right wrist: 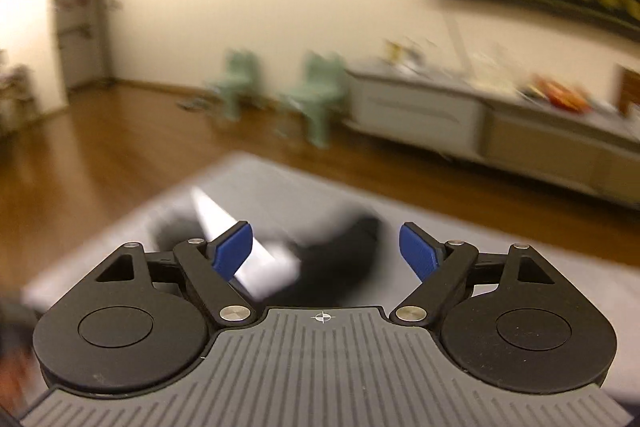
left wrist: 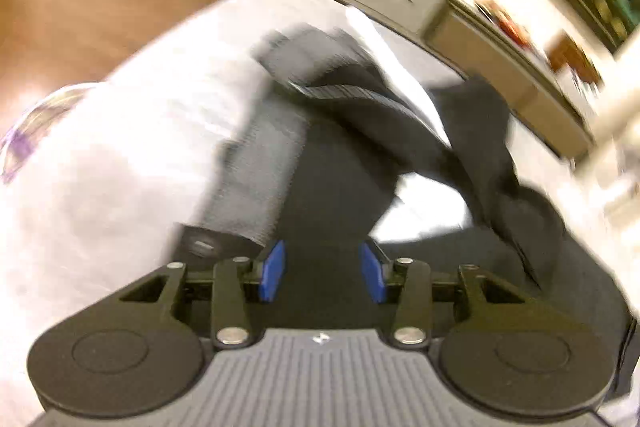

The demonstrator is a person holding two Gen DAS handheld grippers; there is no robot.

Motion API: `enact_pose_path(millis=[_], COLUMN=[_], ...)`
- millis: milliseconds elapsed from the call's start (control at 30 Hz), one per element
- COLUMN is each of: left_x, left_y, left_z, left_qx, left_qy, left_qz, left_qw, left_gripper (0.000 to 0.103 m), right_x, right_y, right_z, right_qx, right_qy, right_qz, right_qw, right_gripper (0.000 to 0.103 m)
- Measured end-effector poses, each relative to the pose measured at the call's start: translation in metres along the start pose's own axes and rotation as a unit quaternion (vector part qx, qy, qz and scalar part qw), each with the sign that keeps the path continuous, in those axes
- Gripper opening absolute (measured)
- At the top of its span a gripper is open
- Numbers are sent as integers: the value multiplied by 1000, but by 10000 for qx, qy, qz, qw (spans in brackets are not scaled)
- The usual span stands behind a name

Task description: Fold clothes

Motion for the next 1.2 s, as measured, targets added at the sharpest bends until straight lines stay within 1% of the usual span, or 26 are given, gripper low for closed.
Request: enact_pose_path(millis=[33,100,133,167,200,233,267,300,367,433,467,533,567,600,667,700,767,833,900,933,967,1000,1100,1133,1167,1200], left_x=[6,25,39,54,61,68,72,74,66,57,48,29,30,31,26,26,27,29,32,34,31,29,24,28,36,44], left_y=[4,8,5,-2,-10,-18,-26,-36,-53,-64,-66,-68,-70,-71,-69,-68,-64,-62,-61,-60,-58,-56,-53,-51,-49,-47], left_z=[8,18,20,19,12,5,-4,-12,-22,-21,-20,-15,-12,-10,-8,-6,-6,-7,-16,-21,-21,-21,-17,-20,-24,-29], left_qx=[151,333,324,224,40,-147,-476,-814,-1245,-1459,-1478,-1411,-1413,-1414,-1377,-1250,-1019,-813,-772,-758,-709,-660,-421,-354,-316,-278], left_qy=[3,-70,-274,-517,-659,-800,-881,-819,-532,-298,-39,541,774,1008,1613,1790,2023,2219,2420,2543,2617,2692,2882,2840,2704,2567], left_qz=[-106,-313,-413,-495,-484,-471,-402,-316,-133,110,193,393,323,252,121,65,51,44,11,-102,-112,-122,-74,-180,-360,-539], left_qw=[9998,9989,9982,9972,9966,9956,9942,9928,9907,9888,9888,9877,9864,9845,9772,9759,9740,9717,9672,9641,9625,9607,9566,9580,9616,9646], left_gripper=[42,42,43,46,47,49,50,50,50,50,49,45,39,39,39,39,39,39,39,41,45,48,46,45,46,48], right_x=[11,43,60,77,89,102,115,128,145,163,166,172,169,166,163,162,170,183,196,202,208,214,229,232,238,246], right_y=[-22,-59,-76,-94,-108,-120,-128,-136,-150,-170,-179,-198,-209,-220,-226,-228,-234,-243,-252,-256,-261,-265,-274,-276,-277,-278], right_z=[-15,-45,-60,-74,-92,-110,-131,-152,-188,-219,-229,-248,-258,-268,-274,-277,-290,-309,-330,-339,-349,-357,-376,-383,-387,-391], right_qx=[-13,-58,-82,-105,-170,-245,-370,-537,-869,-1152,-1272,-1502,-1650,-1806,-1481,-1281,-1231,-1244,-1391,-1492,-1592,-1664,-1854,-1980,-2228,-2501], right_qy=[-173,-358,-441,-524,-629,-740,-889,-1052,-1283,-1433,-1439,-1422,-1436,-1456,-1595,-1669,-1641,-1709,-1832,-1903,-1973,-2040,-2209,-2257,-2265,-2260], right_qz=[222,457,561,665,720,762,800,826,834,749,709,636,817,1054,1297,1404,1434,1480,1510,1518,1525,1523,1516,1522,1419,1287], right_qw=[9996,9983,9974,9964,9953,9940,9921,9896,9844,9801,9788,9763,9723,9670,9674,9675,9682,9661,9614,9584,9552,9526,9454,9416,9375,9326], right_gripper=[84,84,84,86,89,90,90,90,90,90,90,89,87,82,81,81,84,85,86,87,87,88,88,88,81,78])
Point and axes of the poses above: each gripper's, at about its wrist camera, not at the fingertips, and x roughly against the way its jaws point, z to its left, y to its top, the point moved 2 cm from there along -x, roughly the way its jaws point, and after that the axes turned 3 degrees about -y, right-handed, at the moved point
